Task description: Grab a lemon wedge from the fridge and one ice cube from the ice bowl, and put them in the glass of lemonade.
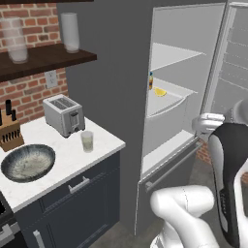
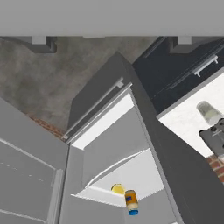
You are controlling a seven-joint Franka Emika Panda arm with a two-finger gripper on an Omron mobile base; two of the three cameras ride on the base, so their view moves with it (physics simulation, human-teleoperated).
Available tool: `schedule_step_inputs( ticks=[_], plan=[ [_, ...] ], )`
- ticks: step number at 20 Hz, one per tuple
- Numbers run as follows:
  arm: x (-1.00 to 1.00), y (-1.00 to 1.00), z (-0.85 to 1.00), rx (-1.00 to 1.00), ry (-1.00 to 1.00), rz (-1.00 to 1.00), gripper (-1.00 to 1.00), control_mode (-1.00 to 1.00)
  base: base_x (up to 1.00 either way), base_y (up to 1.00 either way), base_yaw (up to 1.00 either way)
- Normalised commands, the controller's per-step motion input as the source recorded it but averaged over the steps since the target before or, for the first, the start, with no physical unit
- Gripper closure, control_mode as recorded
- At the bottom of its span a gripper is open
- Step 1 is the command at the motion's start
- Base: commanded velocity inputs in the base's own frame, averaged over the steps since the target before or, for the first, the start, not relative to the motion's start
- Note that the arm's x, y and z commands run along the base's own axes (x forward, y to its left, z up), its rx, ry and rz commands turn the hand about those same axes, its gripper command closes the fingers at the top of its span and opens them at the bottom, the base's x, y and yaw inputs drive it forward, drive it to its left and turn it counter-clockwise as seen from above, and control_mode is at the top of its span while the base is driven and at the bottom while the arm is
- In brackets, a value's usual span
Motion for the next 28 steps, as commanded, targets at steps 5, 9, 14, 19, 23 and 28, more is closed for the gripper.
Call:
schedule_step_inputs(
  ticks=[5,9,14,19,23,28],
  plan=[
    [0.00,-0.01,-0.08,0.00,0.00,0.04,-1.00,-1.00,0.00,0.00,0.00],
    [0.00,-0.06,-0.05,0.00,-0.04,0.00,-1.00,-1.00,0.00,0.00,0.00],
    [0.00,-0.05,-0.03,0.00,-0.01,0.01,-1.00,1.00,0.12,-0.27,0.06],
    [0.00,0.00,0.00,0.00,0.00,0.00,-1.00,1.00,0.83,-0.95,0.31],
    [0.00,0.00,0.00,0.00,0.00,0.00,-1.00,1.00,0.68,-1.00,0.38],
    [0.00,0.00,0.00,0.00,0.00,0.00,-1.00,1.00,0.26,-0.49,0.35]
  ],
)
